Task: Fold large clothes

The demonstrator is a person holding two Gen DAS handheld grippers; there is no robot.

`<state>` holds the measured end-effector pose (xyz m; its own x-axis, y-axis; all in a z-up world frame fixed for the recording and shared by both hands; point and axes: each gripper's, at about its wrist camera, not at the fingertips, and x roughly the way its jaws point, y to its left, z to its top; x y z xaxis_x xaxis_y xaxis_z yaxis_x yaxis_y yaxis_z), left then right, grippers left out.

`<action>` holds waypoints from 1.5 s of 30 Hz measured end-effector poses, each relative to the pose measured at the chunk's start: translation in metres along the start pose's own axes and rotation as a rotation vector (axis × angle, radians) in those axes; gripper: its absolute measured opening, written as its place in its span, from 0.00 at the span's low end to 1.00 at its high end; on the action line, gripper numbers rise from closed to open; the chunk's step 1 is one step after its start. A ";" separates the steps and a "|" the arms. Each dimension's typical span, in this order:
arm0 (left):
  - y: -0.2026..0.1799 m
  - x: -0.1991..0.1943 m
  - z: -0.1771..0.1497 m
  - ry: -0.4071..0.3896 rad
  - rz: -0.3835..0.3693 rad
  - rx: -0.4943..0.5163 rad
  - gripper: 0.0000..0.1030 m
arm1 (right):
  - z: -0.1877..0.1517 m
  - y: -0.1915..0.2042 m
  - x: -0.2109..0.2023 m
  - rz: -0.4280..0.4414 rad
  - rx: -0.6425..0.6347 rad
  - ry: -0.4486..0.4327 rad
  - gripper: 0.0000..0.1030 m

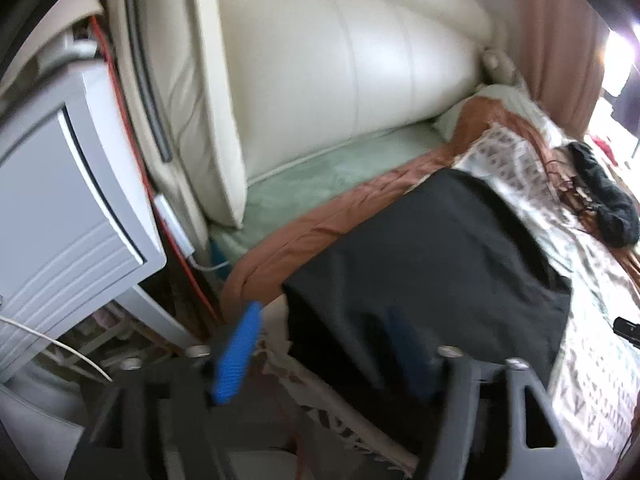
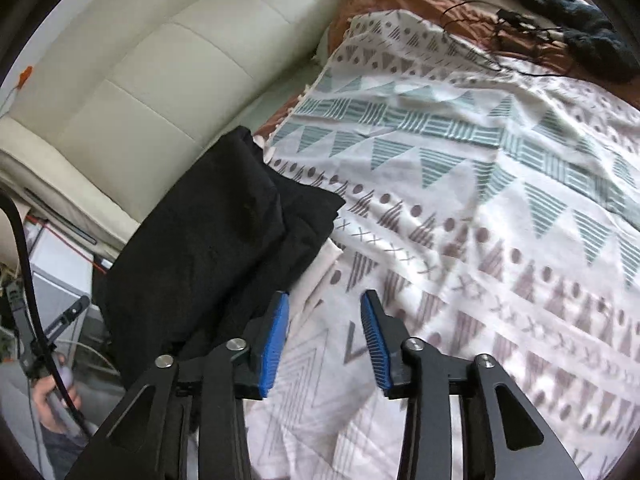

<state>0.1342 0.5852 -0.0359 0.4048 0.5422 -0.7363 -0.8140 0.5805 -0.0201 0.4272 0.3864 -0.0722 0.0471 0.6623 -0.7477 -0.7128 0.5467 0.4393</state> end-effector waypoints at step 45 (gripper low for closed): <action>-0.112 -0.185 -0.176 -0.243 -0.427 0.278 0.99 | -0.262 -0.034 -0.245 -0.400 0.049 -0.438 0.99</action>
<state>0.0772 0.3127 -0.0164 0.7852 0.3295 -0.5243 -0.4302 0.8993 -0.0791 0.2565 0.0710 -0.0343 0.5972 0.5443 -0.5892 -0.5476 0.8134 0.1963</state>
